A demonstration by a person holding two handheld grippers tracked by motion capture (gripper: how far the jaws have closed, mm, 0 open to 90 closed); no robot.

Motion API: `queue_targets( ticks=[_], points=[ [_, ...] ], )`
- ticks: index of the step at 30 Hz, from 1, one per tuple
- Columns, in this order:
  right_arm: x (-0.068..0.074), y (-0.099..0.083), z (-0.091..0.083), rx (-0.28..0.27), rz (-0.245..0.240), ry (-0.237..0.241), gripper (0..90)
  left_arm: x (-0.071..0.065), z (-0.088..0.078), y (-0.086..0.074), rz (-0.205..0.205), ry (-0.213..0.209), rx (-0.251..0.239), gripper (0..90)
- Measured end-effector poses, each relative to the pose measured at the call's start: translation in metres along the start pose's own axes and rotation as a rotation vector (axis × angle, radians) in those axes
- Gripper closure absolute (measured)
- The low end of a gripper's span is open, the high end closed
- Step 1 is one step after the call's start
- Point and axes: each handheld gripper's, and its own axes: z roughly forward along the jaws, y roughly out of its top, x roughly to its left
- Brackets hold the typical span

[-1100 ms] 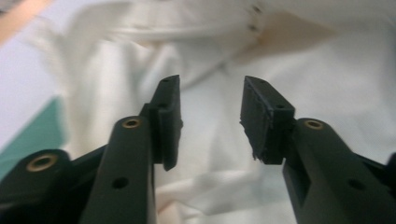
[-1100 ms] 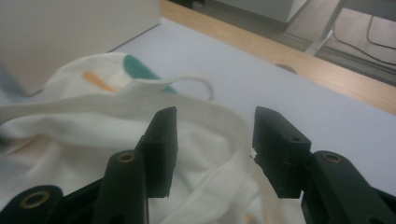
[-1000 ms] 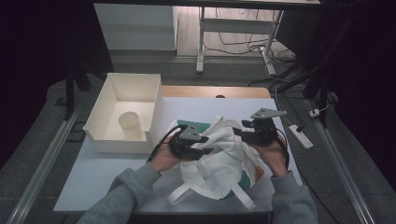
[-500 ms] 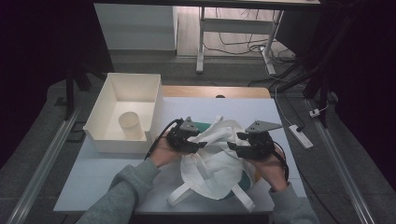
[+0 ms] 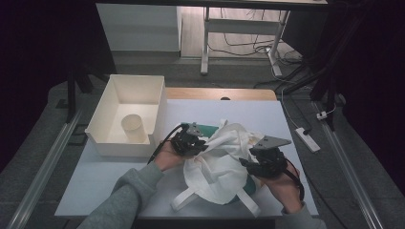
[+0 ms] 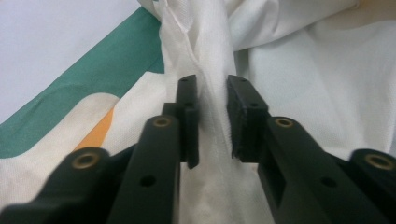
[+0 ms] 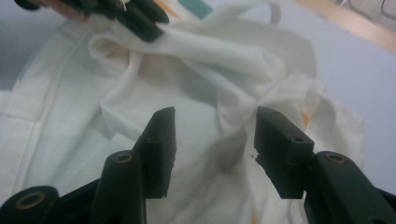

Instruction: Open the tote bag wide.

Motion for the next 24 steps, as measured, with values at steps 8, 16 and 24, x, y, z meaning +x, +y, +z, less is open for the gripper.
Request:
queue_targets(
  ticks=[8, 16, 24],
  points=[
    [-0.007, -0.01, 0.001, 0.069, 0.014, 0.042, 63.1, 0.002, 0.0, -0.002, -0.009, 0.004, 0.003, 82.7],
    [-0.017, -0.025, 0.009, 0.158, 0.011, -0.006, 82.6, 0.002, -0.002, -0.004, -0.012, 0.009, -0.003, 83.7],
    [-0.032, -0.034, 0.001, 0.127, 0.042, 0.006, 85.9, 0.003, -0.004, -0.006, -0.015, 0.009, -0.006, 84.6]
  ],
)
